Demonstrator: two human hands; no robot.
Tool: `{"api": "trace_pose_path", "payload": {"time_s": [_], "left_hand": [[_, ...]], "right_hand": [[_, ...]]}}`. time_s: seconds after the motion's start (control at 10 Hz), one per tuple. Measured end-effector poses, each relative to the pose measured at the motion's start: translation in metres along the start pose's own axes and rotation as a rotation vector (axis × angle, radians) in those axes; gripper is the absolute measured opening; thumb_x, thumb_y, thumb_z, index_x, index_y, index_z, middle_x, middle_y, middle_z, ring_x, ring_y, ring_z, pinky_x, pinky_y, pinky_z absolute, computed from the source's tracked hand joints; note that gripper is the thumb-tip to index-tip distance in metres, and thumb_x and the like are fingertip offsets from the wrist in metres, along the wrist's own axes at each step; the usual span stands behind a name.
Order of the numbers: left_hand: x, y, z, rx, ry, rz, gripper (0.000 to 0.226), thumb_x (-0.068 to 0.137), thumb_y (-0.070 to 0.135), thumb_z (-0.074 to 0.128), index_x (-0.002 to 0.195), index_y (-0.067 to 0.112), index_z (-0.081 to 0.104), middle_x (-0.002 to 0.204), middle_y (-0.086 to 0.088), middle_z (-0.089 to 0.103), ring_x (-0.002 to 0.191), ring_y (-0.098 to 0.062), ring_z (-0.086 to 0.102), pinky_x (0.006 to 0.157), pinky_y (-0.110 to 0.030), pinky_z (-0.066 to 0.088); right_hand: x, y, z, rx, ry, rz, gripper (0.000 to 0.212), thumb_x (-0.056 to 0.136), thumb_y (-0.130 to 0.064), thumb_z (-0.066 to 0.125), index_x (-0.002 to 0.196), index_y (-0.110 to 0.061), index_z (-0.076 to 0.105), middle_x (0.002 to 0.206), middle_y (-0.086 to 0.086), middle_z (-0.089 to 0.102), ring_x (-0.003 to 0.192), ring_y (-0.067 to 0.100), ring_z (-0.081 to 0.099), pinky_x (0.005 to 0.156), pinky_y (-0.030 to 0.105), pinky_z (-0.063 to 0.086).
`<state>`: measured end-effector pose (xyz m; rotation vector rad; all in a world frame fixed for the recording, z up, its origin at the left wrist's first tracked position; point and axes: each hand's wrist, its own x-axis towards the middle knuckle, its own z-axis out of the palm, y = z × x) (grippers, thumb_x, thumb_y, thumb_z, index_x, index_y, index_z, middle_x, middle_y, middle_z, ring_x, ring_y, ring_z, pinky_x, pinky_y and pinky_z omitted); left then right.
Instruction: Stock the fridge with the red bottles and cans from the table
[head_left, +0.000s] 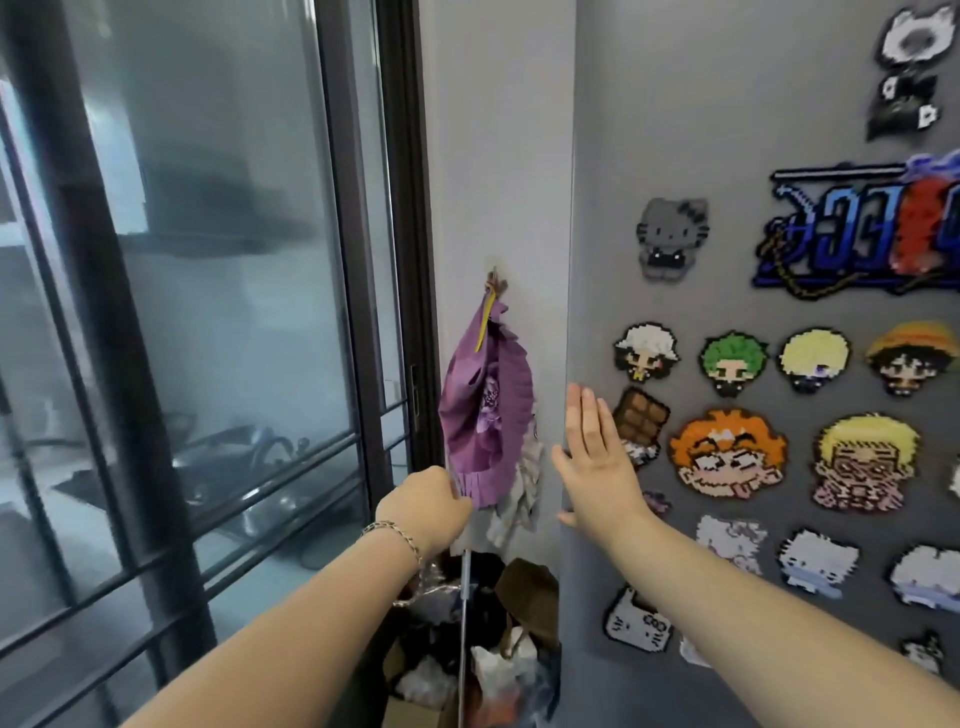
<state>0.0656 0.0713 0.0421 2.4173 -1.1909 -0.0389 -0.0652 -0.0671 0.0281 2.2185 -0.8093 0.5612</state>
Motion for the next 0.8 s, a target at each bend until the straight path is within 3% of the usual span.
{"api": "trace_pose_path", "payload": {"time_s": [0.1,0.2,0.3,0.4,0.5,0.6,0.7,0.8], "left_hand": [[0.038,0.006,0.009,0.006,-0.019,0.045,0.016,0.088,0.023,0.045,0.076,0.014,0.050,0.083,-0.003,0.059,0.079,-0.022,0.057,0.064,-0.025,0.041],[0.070,0.010,0.020,0.046,-0.014,0.092,0.019,0.088,0.023,0.044,0.071,0.016,0.047,0.093,-0.009,0.064,0.089,-0.027,0.061,0.069,-0.026,0.043],[0.096,0.014,0.025,0.057,-0.030,0.152,0.018,0.089,0.024,0.044,0.079,0.013,0.055,0.097,-0.009,0.065,0.094,-0.028,0.061,0.072,-0.029,0.045],[0.119,0.017,0.030,0.052,-0.049,0.193,0.018,0.090,0.027,0.044,0.084,0.015,0.057,0.097,-0.006,0.065,0.093,-0.026,0.061,0.074,-0.028,0.044],[0.133,0.024,0.035,0.050,-0.072,0.243,0.015,0.087,0.025,0.047,0.083,0.015,0.057,0.099,-0.007,0.066,0.093,-0.028,0.062,0.078,-0.031,0.047],[0.136,0.032,0.033,0.076,-0.062,0.297,0.021,0.089,0.026,0.046,0.096,0.012,0.060,0.104,-0.007,0.064,0.097,-0.028,0.060,0.080,-0.031,0.046],[0.127,0.042,0.027,0.074,-0.071,0.325,0.023,0.089,0.027,0.045,0.097,0.011,0.060,0.105,-0.009,0.064,0.097,-0.028,0.061,0.081,-0.031,0.047],[0.114,0.052,0.022,0.028,-0.063,0.336,0.024,0.088,0.027,0.047,0.098,0.010,0.060,0.108,-0.011,0.064,0.101,-0.028,0.060,0.086,-0.032,0.047]], "right_hand": [[0.034,0.006,0.033,-0.028,-0.055,0.009,0.072,0.021,-0.037,0.090,0.077,0.003,0.073,0.129,0.035,0.045,0.122,0.041,0.034,0.111,0.051,0.003],[0.058,0.011,0.061,-0.024,-0.151,0.045,0.076,0.014,-0.045,0.088,0.074,-0.001,0.074,0.126,0.032,0.054,0.122,0.043,0.035,0.111,0.052,0.006],[0.068,0.014,0.075,-0.027,-0.201,0.081,0.087,0.002,-0.056,0.085,0.065,0.001,0.070,0.126,0.035,0.052,0.122,0.044,0.036,0.112,0.053,0.010],[0.072,0.009,0.080,-0.008,-0.166,0.109,0.094,-0.003,-0.056,0.084,0.066,0.006,0.068,0.126,0.039,0.050,0.124,0.042,0.033,0.112,0.051,0.003],[0.074,0.010,0.075,-0.057,-0.236,0.104,0.089,0.002,-0.053,0.086,0.067,0.005,0.068,0.124,0.038,0.052,0.123,0.040,0.034,0.113,0.051,0.000],[0.073,0.011,0.073,-0.069,-0.319,0.070,0.074,0.012,-0.051,0.086,0.064,-0.001,0.069,0.123,0.034,0.055,0.120,0.045,0.043,0.113,0.054,0.011],[0.065,0.011,0.029,0.011,-0.339,0.102,0.047,0.049,-0.039,0.085,0.082,-0.009,0.070,0.139,0.038,0.036,0.130,0.049,0.037,0.113,0.049,0.023],[0.049,0.020,0.016,0.218,-0.337,0.068,0.042,0.091,-0.028,0.053,0.128,-0.009,0.051,0.151,0.025,0.022,0.142,0.035,0.015,0.116,0.038,0.010]]}}
